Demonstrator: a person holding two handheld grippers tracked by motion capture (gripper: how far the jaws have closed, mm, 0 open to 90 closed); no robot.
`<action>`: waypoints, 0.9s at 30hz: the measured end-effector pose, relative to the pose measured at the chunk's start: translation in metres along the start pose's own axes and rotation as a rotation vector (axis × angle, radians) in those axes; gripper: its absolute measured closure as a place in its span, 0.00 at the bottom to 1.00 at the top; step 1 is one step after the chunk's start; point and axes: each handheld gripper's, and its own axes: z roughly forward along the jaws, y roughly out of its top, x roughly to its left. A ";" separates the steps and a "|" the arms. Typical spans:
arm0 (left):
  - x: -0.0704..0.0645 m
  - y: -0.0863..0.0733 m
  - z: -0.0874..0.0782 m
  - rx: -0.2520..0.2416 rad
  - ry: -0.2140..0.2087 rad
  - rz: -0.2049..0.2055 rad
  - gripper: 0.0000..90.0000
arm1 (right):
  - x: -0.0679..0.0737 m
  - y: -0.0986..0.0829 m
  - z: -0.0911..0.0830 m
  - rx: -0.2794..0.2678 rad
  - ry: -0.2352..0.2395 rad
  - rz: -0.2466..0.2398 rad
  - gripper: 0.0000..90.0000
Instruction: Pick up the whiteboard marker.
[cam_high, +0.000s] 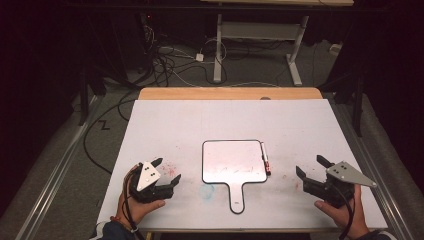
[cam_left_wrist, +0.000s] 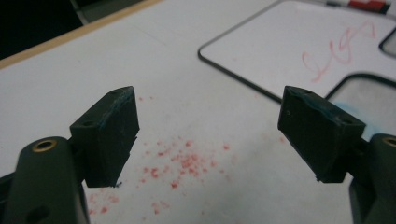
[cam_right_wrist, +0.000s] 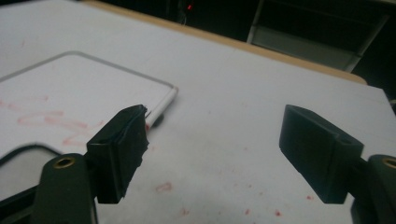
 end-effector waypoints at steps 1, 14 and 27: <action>0.000 0.000 0.000 -0.005 -0.003 -0.005 0.22 | 0.000 -0.002 0.000 -0.010 0.023 0.000 0.26; -0.006 -0.002 0.007 0.043 -0.049 0.026 0.23 | 0.000 -0.006 0.005 0.060 0.179 -0.012 0.28; -0.006 0.000 0.012 0.057 -0.047 0.024 0.25 | 0.001 0.028 0.068 0.248 0.263 0.055 0.40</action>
